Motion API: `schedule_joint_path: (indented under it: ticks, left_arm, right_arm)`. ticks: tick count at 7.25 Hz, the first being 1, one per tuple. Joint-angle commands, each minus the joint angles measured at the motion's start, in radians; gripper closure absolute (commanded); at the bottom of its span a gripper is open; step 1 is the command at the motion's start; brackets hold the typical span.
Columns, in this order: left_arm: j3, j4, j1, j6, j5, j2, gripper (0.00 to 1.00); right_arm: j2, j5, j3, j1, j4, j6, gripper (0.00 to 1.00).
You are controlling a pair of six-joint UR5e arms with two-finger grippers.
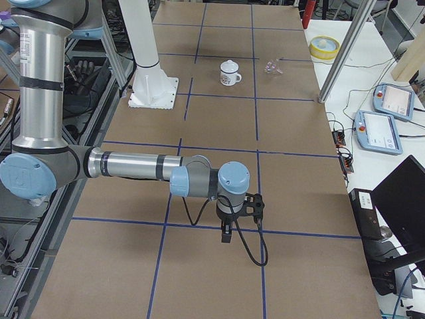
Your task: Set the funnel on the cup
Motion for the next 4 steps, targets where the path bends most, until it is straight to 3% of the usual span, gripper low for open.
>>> schedule_joint_path:
  ticks: [1, 4]
  left_arm:
    - [-0.018, 0.003, 0.000, 0.000, 0.005, -0.002, 0.00]
    - [-0.055, 0.012, 0.002, -0.050, 0.031, -0.090, 0.00]
  right_arm:
    - [0.000, 0.000, -0.001, 0.000, 0.000, 0.000, 0.00]
    - [0.000, 0.000, 0.001, 0.000, 0.000, 0.000, 0.00]
